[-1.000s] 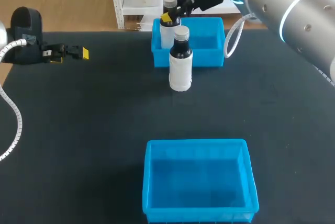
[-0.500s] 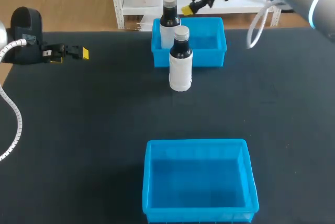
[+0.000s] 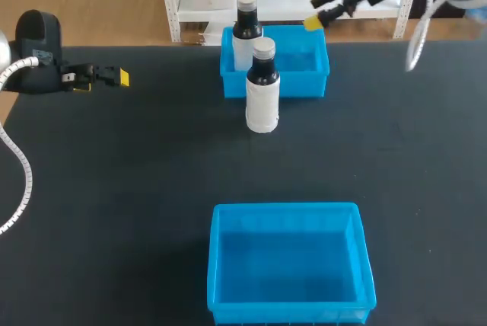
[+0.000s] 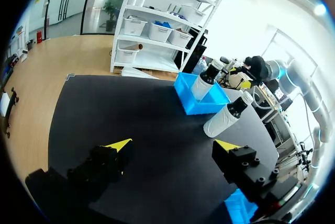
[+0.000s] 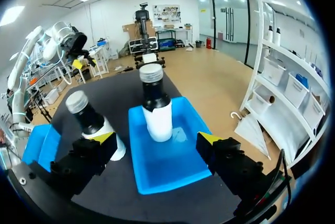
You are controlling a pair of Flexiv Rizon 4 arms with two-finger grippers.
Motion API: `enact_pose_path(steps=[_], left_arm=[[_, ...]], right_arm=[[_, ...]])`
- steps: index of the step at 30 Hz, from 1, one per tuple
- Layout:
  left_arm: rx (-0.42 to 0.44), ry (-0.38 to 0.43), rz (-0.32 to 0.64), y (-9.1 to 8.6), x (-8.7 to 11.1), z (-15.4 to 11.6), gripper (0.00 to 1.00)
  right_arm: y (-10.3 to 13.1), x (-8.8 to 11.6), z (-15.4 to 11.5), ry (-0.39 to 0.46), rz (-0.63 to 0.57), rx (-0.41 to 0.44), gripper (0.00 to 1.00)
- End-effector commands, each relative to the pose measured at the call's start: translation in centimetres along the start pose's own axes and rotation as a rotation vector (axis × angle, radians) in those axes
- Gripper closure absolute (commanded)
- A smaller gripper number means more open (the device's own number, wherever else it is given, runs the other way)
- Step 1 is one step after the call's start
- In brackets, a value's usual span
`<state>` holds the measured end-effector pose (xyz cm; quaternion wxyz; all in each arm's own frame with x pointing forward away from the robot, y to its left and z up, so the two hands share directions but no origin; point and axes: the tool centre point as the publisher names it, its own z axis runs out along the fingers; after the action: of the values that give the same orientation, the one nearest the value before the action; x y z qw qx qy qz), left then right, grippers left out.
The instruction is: Pick up the bottle, and place it in the far bin if it is heavy, or in the near bin if it is light.
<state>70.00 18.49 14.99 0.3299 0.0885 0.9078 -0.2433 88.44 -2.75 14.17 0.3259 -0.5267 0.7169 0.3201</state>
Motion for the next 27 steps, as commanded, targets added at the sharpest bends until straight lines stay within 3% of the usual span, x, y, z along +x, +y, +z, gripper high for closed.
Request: enact_pose_path(steps=[1,11,27], left_arm=[[0.000,0.000,0.000,0.0,0.0,0.0,0.00],[0.000,0.000,0.000,0.0,0.0,0.0,0.00],[0.000,0.000,0.000,0.0,0.0,0.0,0.00]], right_arm=[[5.6,1.8,-3.0,-0.037,-0.027,0.103,0.00],[8.6,3.6,-2.6,-0.039,-0.091,0.054,0.00],[11.8,2.7,1.1,-0.084,-0.101,-0.020,0.00]])
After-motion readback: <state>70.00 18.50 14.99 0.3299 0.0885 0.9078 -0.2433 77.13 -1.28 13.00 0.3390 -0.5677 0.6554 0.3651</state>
